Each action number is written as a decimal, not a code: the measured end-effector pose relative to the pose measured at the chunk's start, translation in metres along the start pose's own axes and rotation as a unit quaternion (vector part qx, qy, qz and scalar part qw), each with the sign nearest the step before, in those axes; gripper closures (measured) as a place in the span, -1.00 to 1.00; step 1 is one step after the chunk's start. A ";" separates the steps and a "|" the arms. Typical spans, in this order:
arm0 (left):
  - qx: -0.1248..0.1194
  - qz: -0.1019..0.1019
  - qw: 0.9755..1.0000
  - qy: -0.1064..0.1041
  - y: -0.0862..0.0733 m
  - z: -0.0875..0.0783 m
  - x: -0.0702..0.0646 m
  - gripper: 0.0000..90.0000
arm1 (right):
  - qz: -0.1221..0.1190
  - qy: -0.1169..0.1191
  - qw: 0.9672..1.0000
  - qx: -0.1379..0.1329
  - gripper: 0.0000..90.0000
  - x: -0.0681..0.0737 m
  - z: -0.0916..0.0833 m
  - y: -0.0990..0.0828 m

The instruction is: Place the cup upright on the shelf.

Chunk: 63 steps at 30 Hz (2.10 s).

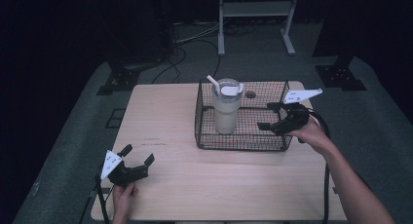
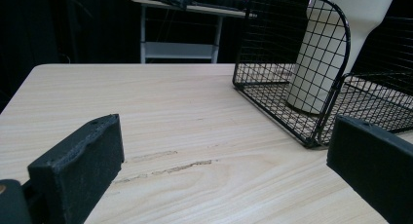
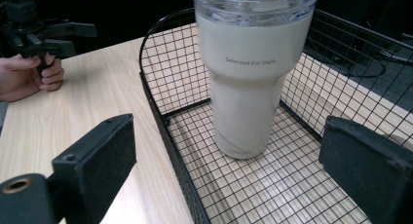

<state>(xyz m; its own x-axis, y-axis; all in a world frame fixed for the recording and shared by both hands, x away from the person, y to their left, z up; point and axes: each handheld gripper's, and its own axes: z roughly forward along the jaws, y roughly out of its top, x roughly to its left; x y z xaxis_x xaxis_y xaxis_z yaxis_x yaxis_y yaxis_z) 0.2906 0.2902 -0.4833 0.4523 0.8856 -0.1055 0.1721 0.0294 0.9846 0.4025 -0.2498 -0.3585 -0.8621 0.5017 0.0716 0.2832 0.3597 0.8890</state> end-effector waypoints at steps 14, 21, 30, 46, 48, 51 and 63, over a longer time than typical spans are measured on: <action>0.001 -0.002 1.000 0.002 0.000 0.000 0.000 -1.00 | -0.003 0.001 1.000 -0.009 -0.87 0.012 -0.016 -0.020; 0.002 -0.001 1.000 0.002 0.000 0.000 0.000 -1.00 | 0.002 0.003 1.000 -0.013 -0.87 0.016 -0.022 -0.030; 0.002 -0.002 1.000 0.002 0.000 0.000 0.000 -1.00 | 0.003 0.004 1.000 -0.022 -0.87 0.025 -0.034 -0.044; 0.002 -0.001 1.000 0.002 0.000 0.001 0.000 -1.00 | 0.014 -0.002 1.000 -0.023 -0.87 0.034 -0.046 -0.073; 0.001 -0.002 1.000 0.002 0.000 0.001 0.000 -1.00 | 0.016 -0.003 1.000 -0.023 -0.87 0.034 -0.047 -0.076; 0.001 -0.002 1.000 0.002 0.000 0.001 0.000 -1.00 | 0.018 -0.003 1.000 -0.024 -0.87 0.035 -0.048 -0.080; 0.003 -0.001 1.000 0.003 0.000 0.001 0.000 -1.00 | 0.034 -0.009 0.999 -0.019 -0.87 0.037 -0.054 -0.101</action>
<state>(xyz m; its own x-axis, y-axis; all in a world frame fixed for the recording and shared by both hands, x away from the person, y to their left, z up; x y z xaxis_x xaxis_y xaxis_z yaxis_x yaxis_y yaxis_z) 0.2910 0.2896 -0.4830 0.4470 0.8881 -0.1070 0.1791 0.0284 0.9834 0.3194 -0.3097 -0.4216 -0.8331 0.5388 0.1250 0.3248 0.2937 0.8990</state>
